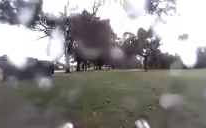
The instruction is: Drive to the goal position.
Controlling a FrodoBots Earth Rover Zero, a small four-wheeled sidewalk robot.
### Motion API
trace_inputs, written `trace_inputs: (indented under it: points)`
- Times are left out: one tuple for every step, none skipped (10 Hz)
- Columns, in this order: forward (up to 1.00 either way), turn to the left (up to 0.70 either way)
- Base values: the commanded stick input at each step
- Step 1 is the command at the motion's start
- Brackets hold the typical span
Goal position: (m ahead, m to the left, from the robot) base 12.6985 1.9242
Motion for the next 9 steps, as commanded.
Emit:
trace_inputs:
  points:
    - [1.0,0.01]
    - [1.0,0.01]
    - [1.0,0.01]
    - [1.0,0.01]
    - [1.0,0.01]
    - [1.0,0.01]
    - [1.0,0.01]
    - [1.0,0.01]
    - [1.0,0.01]
